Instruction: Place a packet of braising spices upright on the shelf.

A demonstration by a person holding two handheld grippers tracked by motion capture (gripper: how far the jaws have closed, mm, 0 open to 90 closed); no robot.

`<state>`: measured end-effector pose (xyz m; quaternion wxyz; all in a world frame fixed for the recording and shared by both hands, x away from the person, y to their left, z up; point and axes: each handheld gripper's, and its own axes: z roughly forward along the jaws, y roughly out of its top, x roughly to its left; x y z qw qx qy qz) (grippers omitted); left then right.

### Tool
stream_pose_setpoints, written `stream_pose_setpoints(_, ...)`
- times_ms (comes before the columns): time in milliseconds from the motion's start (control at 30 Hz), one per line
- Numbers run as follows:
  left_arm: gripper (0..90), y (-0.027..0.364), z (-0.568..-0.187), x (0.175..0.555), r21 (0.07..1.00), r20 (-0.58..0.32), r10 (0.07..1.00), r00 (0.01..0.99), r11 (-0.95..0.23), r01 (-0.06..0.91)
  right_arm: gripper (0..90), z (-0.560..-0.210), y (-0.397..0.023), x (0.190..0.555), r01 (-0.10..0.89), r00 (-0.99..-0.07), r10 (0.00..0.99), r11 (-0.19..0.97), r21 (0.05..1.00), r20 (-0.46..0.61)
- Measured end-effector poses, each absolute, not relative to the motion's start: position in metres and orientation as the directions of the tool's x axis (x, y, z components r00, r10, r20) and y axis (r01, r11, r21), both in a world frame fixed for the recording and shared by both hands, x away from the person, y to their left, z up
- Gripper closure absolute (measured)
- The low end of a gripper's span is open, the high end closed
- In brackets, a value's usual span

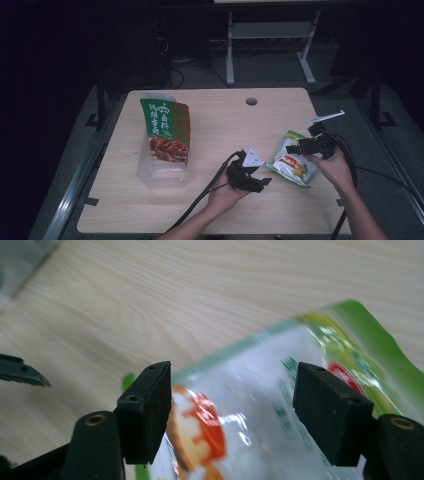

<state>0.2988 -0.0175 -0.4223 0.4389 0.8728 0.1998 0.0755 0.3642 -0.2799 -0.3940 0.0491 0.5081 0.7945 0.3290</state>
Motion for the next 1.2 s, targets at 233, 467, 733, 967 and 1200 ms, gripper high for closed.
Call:
stream_pose_setpoints(233,50.3,-0.040,-0.420,0.315,0.795,-0.069,0.414,0.908,-0.527,0.300,30.7,-0.404,-0.308,0.354,0.802,-0.421,0.870,0.224,0.554,0.257)
stream_pose_setpoints(467,61.7,-0.063,-0.426,0.324,0.772,-0.066,0.413,0.908,-0.556,0.308,29.7,-0.413,-0.327,0.347,0.831,-0.351,0.900,0.171,0.530,0.259)
stream_pose_setpoints(733,63.7,-0.073,-0.432,0.331,0.753,-0.081,0.431,0.899,-0.564,0.338,30.0,-0.421,-0.344,0.342,0.858,-0.276,0.926,0.117,0.500,0.256)
stream_pose_setpoints(967,62.0,-0.077,-0.432,0.330,0.744,-0.068,0.420,0.905,-0.583,0.326,29.4,-0.437,-0.352,0.344,0.884,-0.232,0.923,0.069,0.462,0.307)
stream_pose_setpoints(1200,61.7,-0.080,-0.435,0.329,0.742,-0.082,0.413,0.907,-0.582,0.333,30.4,-0.447,-0.348,0.351,0.898,-0.236,0.899,0.057,0.437,0.368)
